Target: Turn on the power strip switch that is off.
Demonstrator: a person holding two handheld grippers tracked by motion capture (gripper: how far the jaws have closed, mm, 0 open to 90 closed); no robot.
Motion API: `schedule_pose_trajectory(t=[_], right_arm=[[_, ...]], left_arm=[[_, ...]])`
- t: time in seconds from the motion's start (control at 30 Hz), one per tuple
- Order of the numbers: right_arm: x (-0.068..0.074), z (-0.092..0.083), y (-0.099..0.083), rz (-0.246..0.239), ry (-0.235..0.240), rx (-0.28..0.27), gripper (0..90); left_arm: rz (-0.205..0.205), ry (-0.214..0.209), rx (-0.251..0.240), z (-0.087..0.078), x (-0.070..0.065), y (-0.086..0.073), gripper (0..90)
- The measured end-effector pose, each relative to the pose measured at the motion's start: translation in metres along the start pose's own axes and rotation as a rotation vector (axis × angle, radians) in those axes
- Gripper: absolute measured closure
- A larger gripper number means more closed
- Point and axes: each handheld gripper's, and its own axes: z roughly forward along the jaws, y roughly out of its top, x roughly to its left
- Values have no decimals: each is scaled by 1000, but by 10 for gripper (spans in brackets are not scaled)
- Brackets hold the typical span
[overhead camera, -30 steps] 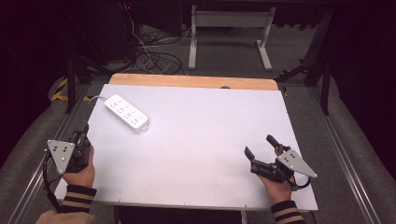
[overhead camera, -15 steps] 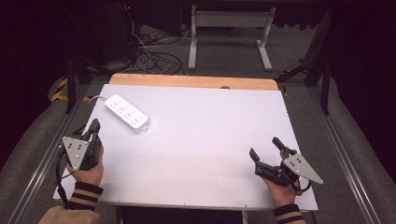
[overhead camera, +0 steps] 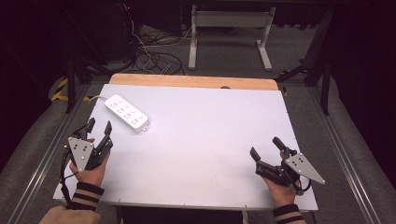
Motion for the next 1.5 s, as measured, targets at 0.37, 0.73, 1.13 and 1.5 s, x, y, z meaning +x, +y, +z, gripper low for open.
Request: schedule_pose_trajectory(t=[0.37, 0.73, 1.13, 1.5], right_arm=[[0, 0, 0, -8, -3, 4, 101], [-2, -3, 2, 1, -3, -9, 102], [-1, -2, 2, -1, -1, -9, 101], [-1, -2, 2, -6, -1, -12, 101]], left_arm=[[-73, -15, -13, 7, 6, -4, 67], [-65, 20, -18, 10, 3, -5, 0], [-83, 29, -20, 9, 5, -5, 0], [-83, 27, -13, 10, 5, -6, 1]])
